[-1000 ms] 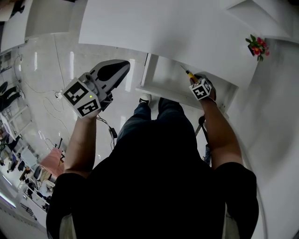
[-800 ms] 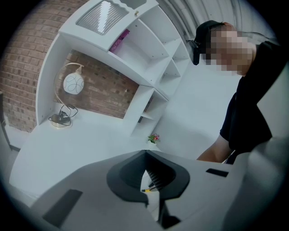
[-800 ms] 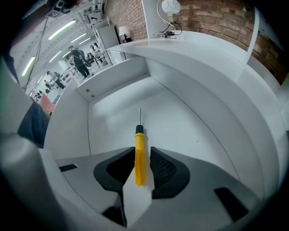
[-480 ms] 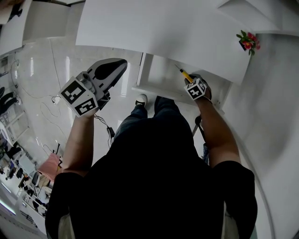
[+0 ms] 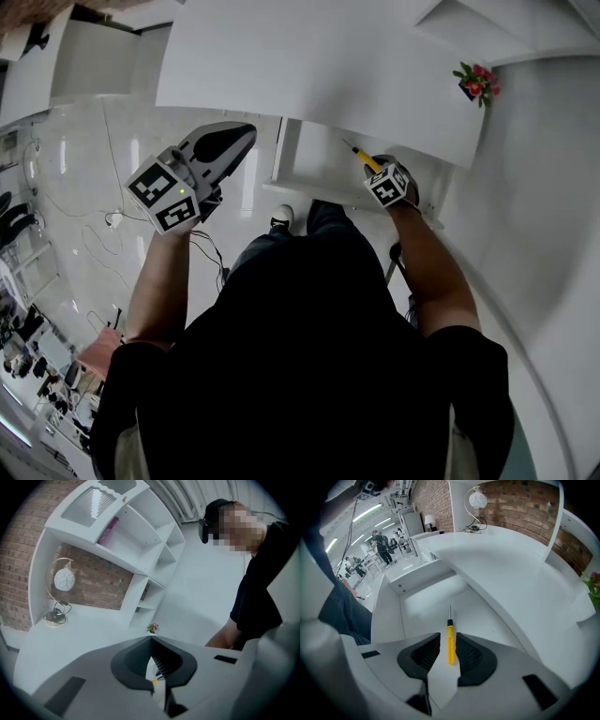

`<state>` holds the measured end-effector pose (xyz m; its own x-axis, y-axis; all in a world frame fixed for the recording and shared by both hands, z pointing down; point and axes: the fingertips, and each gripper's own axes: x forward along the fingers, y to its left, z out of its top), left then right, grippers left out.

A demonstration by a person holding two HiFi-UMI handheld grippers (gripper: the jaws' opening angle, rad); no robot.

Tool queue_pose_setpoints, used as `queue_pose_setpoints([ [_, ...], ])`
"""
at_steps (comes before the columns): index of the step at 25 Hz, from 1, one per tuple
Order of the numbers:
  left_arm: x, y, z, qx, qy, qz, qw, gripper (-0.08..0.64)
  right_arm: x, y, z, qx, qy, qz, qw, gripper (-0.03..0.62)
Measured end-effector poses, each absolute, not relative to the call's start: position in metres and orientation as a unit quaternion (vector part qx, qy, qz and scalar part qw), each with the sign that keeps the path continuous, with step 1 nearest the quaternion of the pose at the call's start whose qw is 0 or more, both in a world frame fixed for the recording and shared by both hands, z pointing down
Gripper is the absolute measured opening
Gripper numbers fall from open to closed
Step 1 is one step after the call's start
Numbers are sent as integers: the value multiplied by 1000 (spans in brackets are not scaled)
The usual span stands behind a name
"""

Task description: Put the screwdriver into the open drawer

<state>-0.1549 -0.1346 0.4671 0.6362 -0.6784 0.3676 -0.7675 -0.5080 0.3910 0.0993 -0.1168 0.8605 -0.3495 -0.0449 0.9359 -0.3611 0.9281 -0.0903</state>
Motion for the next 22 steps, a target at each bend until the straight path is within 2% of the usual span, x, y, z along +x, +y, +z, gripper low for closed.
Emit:
queue_pose_setpoints([
  [22, -121, -144, 409, 907, -362, 81, 201, 15, 132, -161, 723, 261, -832, 142, 468, 114],
])
